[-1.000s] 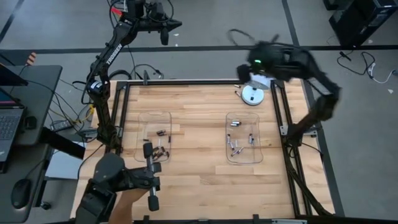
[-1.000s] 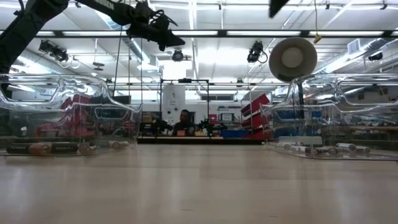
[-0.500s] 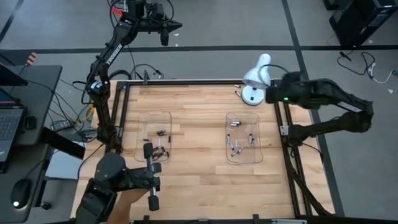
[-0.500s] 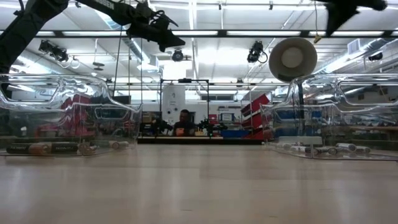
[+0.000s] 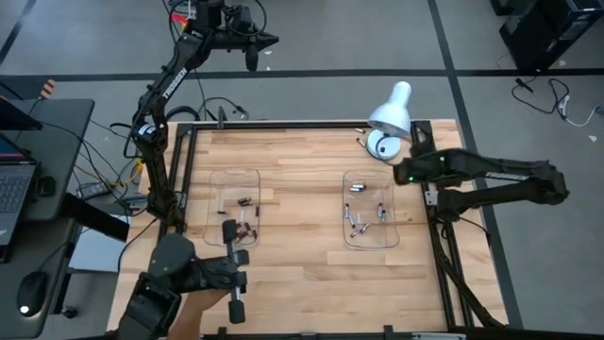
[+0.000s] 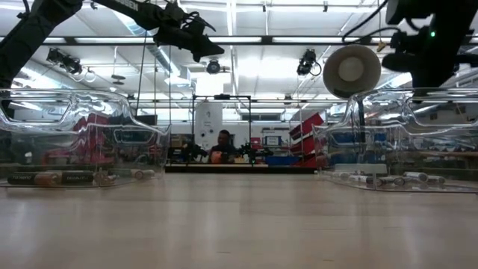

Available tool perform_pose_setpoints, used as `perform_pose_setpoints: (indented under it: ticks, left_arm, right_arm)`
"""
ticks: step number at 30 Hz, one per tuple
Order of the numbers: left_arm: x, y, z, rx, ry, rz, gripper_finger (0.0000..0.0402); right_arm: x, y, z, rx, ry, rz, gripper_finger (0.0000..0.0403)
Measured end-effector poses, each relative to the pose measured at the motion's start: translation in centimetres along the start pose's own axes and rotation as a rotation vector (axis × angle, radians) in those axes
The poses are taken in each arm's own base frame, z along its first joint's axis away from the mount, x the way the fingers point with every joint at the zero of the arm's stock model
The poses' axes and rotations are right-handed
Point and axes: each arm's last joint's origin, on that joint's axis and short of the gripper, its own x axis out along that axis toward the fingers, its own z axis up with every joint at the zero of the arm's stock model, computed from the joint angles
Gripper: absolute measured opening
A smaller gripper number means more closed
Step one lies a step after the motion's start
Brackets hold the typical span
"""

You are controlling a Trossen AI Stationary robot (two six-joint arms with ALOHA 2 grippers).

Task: Sort batteries
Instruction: Put the silver battery into the right transparent bin

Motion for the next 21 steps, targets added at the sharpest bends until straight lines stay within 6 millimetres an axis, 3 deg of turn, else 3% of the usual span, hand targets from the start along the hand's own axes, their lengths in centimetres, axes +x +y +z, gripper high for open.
perform_pose_setpoints:
  ticks: [6, 13, 21]
  left_arm:
    - [0.0, 0.0, 0.2, 0.012, -0.011, 0.004, 0.0000]
    - [0.0, 0.1, 0.3, 0.025, -0.023, 0.007, 0.0000]
    - [0.0, 0.1, 0.2, 0.023, -0.018, 0.006, 0.0000]
  right_arm:
    - [2.6, 1.2, -0.6, -0.129, -0.056, 0.023, 0.0000]
    - [3.8, 2.9, -0.2, -0.396, -0.212, 0.086, 0.0000]
    - [5.0, 2.2, 0.1, -0.335, -0.275, -0.049, 0.0000]
